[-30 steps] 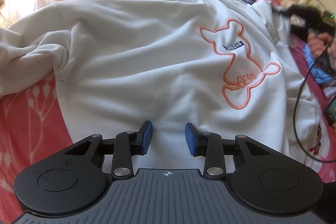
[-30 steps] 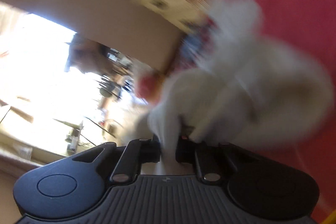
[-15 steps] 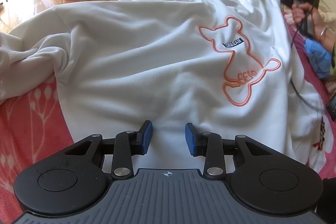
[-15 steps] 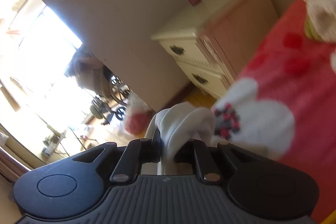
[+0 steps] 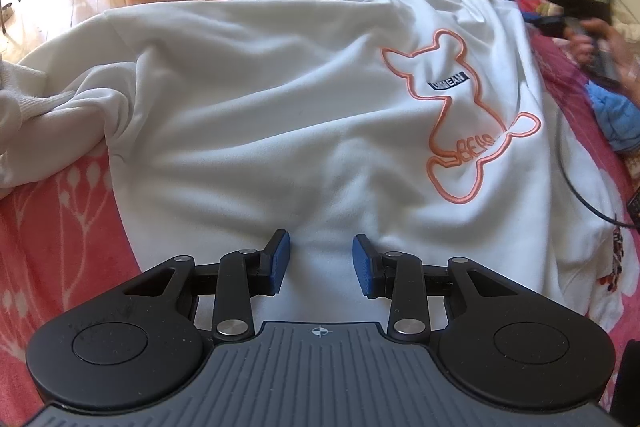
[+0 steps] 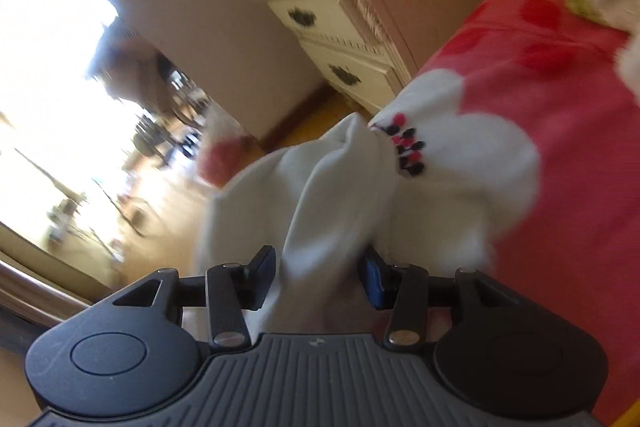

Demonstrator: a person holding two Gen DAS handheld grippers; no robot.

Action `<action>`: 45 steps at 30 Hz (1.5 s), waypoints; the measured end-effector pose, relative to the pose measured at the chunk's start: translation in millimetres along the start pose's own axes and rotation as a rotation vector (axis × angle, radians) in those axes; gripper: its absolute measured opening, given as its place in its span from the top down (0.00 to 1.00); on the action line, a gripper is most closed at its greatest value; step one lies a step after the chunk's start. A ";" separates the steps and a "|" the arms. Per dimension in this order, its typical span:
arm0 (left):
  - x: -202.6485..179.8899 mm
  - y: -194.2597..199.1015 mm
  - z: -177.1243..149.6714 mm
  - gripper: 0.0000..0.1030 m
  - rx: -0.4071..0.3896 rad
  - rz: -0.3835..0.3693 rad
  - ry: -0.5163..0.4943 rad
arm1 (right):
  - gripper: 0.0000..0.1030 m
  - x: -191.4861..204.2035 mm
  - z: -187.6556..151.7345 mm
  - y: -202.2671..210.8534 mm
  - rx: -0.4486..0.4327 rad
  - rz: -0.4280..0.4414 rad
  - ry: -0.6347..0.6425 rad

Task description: Fold clothes

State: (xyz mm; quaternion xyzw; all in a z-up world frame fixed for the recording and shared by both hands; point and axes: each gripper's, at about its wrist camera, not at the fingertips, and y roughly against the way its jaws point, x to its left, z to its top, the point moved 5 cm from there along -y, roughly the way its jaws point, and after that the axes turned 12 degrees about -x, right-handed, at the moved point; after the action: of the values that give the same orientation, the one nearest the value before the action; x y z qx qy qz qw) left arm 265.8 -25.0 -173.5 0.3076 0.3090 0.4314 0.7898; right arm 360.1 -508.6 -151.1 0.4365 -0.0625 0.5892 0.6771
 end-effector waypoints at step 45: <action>-39.9 16.7 -25.8 0.65 0.041 -0.111 -0.048 | 0.56 101.2 -239.0 215.0 0.231 0.205 0.300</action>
State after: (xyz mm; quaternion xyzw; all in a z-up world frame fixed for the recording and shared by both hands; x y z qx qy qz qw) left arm 220.7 -46.8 -168.1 0.3165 0.3154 0.3731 0.8131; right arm 104.3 -290.7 -125.3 0.4099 0.0627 0.7166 0.5609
